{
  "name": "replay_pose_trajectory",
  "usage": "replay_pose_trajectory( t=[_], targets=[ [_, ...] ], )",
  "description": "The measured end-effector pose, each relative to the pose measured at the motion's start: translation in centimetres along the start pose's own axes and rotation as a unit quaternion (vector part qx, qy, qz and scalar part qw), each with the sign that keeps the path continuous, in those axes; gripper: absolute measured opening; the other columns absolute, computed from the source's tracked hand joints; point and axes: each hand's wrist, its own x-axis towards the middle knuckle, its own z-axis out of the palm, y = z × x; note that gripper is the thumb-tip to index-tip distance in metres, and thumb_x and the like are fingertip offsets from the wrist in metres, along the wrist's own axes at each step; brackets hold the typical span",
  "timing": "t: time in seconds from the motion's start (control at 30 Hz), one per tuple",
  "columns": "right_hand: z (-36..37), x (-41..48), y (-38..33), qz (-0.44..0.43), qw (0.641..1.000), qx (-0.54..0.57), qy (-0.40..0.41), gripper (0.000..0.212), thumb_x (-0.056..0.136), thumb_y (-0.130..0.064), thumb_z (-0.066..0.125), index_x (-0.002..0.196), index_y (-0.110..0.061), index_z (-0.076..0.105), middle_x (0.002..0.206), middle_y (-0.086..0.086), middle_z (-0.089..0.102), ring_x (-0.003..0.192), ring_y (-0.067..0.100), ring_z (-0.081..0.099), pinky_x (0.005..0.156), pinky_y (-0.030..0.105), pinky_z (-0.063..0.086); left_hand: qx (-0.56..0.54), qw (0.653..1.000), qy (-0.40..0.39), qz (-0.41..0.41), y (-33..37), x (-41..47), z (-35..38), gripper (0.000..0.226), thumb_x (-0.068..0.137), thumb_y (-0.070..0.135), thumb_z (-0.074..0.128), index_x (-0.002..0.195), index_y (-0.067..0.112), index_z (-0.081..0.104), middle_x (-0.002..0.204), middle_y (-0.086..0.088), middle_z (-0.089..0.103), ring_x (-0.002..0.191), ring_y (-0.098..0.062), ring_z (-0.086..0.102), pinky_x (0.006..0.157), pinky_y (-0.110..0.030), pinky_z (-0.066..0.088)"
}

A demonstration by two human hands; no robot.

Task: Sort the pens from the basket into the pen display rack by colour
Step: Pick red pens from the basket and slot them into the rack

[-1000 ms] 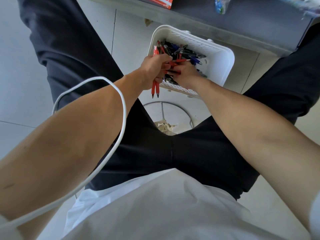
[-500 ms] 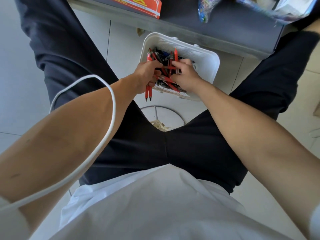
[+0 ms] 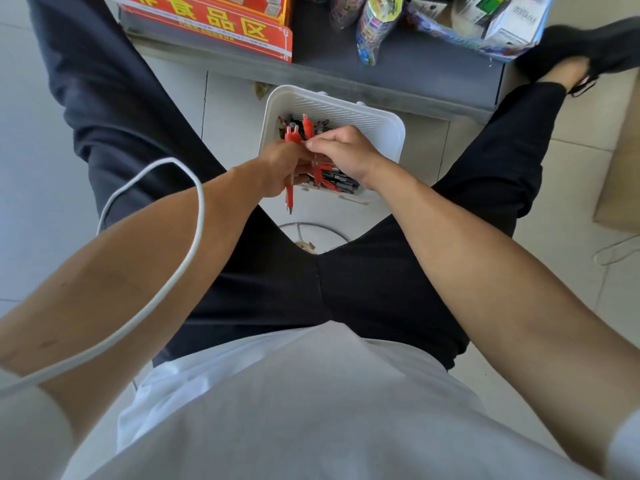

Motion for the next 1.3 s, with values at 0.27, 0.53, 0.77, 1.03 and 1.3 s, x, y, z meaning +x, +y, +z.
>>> replay_pose_trajectory(
  t=[0.27,0.53,0.77,1.03,1.3],
  targets=[
    [0.2,0.7,-0.9,0.003,0.995,0.103,0.016,0.017,0.094,-0.021,0.065,0.108,-0.026,0.074,0.109,0.000,0.076,0.106,0.015,0.071,0.096,0.035,0.057,-0.080,0.997,0.013,0.021,0.3,-0.1,0.0,0.019,0.100,0.002,0.048,0.110,0.005,0.064,0.086,-0.010,0.071,0.071,-0.021,0.070,0.061,-0.031,0.057],
    [0.4,4.2,2.6,0.063,0.981,-0.143,0.113,0.027,0.097,-0.013,0.054,0.118,-0.018,0.071,0.125,0.000,0.066,0.117,0.015,0.059,0.106,0.027,0.044,-0.035,0.993,0.106,-0.034,0.6,1.4,-1.7,0.004,0.099,0.014,0.054,0.098,0.010,0.054,0.057,0.001,0.043,0.042,-0.010,0.037,0.043,-0.024,0.035],
    [2.5,9.7,7.4,0.165,0.932,-0.316,-0.068,0.065,0.075,-0.033,0.048,0.139,-0.029,0.057,0.149,0.002,0.036,0.136,0.028,0.039,0.118,0.045,0.032,-0.041,0.990,0.108,-0.082,0.7,2.1,-2.1,0.015,0.097,0.013,0.057,0.084,0.012,0.050,0.055,0.001,0.040,0.042,-0.011,0.033,0.042,-0.023,0.031],
    [1.6,11.5,5.6,0.139,0.889,-0.414,-0.138,0.084,0.073,-0.057,0.042,0.151,-0.026,0.043,0.160,0.000,0.027,0.145,0.037,0.027,0.117,0.050,0.031,-0.037,0.988,0.109,-0.099,0.7,2.4,-2.1,0.019,0.097,0.013,0.057,0.080,0.014,0.049,0.050,0.003,0.039,0.040,-0.010,0.032,0.042,-0.023,0.029],
    [1.5,8.1,5.4,0.129,0.857,-0.465,-0.179,0.085,0.077,-0.057,0.046,0.153,-0.021,0.035,0.155,0.005,0.029,0.141,0.032,0.029,0.115,0.047,0.035,-0.023,0.989,0.105,-0.103,0.5,1.8,-2.1,0.010,0.096,0.012,0.057,0.088,0.010,0.053,0.054,0.002,0.040,0.042,-0.010,0.031,0.043,-0.023,0.029]
  ],
)
